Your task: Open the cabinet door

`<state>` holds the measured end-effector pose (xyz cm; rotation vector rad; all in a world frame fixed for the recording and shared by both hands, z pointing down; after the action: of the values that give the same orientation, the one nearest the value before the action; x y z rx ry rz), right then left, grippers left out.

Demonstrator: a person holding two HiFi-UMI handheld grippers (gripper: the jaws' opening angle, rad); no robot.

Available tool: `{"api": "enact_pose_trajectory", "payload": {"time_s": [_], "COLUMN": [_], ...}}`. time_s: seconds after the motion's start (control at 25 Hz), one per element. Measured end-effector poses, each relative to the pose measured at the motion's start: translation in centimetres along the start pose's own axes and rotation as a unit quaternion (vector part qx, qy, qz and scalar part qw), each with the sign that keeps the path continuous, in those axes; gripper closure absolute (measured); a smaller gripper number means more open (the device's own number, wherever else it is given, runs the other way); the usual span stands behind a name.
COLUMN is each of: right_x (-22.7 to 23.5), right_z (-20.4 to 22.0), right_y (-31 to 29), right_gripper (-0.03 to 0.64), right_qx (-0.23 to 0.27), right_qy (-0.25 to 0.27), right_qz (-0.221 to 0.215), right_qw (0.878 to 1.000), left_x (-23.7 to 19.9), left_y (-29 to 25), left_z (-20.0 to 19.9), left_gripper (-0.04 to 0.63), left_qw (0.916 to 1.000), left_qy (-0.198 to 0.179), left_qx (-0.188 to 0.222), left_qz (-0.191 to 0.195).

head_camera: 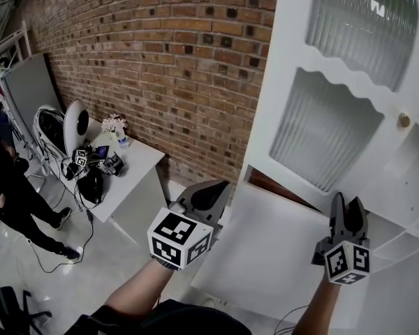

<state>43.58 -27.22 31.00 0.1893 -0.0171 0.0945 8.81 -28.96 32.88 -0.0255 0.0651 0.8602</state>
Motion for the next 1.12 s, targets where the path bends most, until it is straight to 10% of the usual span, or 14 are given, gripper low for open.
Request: {"api": "enact_pose_trajectory", "payload": {"time_s": [1.12], "right_x": [-7.9], "right_z": [-0.8], "right_y": [11.0], "right_gripper": [0.517], "right_qx": [0.022], "right_qy": [-0.018], "right_qz": [0.09], "right_qw": [0.996], "left_x": [-2.6], "left_y": [10.2], "left_z": [0.1], "left_gripper": [0.591], "left_qw": [0.998], "left_qy": [-0.011], "left_qx": [0.003], "left_qz": [0.063]}}
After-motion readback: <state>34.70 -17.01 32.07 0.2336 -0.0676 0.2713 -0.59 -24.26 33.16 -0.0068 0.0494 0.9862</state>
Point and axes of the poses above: the fingertips, and each gripper's own axes: y backward along the fingers, x to its right, z out of its underside, the point moved 9 cm from there along y, backward along the fingers, and after that the axes turned 15 degrees about z, right-handed, at the moved point
